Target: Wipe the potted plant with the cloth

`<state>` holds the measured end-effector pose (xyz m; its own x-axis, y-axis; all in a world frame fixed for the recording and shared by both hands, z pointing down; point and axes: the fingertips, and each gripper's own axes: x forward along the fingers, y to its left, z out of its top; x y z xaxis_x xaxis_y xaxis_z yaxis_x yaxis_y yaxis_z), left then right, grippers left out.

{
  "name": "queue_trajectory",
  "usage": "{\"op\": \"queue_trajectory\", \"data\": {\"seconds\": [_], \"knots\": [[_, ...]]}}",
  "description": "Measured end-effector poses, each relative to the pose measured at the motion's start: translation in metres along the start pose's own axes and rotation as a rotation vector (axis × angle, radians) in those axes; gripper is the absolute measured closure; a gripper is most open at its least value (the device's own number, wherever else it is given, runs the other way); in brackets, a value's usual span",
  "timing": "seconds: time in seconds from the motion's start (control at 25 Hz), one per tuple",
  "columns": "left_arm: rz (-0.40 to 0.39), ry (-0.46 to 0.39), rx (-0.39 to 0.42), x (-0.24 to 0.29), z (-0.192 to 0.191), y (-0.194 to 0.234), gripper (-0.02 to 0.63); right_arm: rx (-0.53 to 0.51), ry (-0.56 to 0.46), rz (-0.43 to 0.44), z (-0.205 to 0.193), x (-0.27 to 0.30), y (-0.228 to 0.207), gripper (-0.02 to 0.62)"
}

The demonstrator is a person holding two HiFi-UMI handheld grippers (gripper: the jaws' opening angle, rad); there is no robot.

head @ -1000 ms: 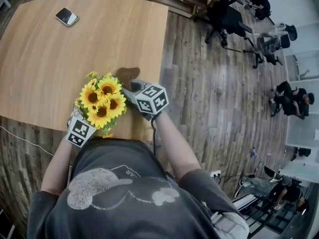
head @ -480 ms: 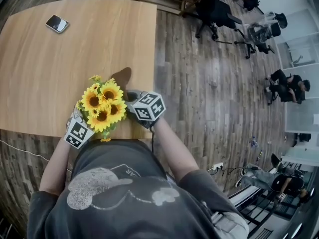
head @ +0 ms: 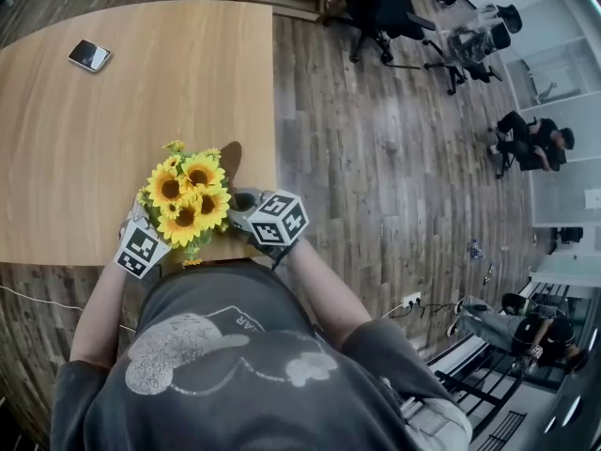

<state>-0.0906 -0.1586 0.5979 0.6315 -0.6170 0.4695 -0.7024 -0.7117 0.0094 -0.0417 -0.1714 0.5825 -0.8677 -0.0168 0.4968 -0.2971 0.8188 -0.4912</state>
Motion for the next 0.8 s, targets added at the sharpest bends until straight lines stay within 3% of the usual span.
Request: {"op": "queue_trajectory", "data": {"seconds": [0.44, 0.64, 0.8], "knots": [[-0.035, 0.010, 0.008, -0.001, -0.002, 0.001, 0.035, 0.022, -0.028, -0.037, -0.010, -0.007, 0.019, 0.546], [0.026, 0.002, -0.039, -0.009, -0.007, 0.012, 0.043, -0.005, -0.024, -0.022, -0.013, -0.004, 0.036, 0.546], [0.075, -0.014, -0.062, -0.017, -0.008, 0.015, 0.057, -0.011, -0.031, -0.059, -0.015, -0.006, 0.031, 0.546]]}}
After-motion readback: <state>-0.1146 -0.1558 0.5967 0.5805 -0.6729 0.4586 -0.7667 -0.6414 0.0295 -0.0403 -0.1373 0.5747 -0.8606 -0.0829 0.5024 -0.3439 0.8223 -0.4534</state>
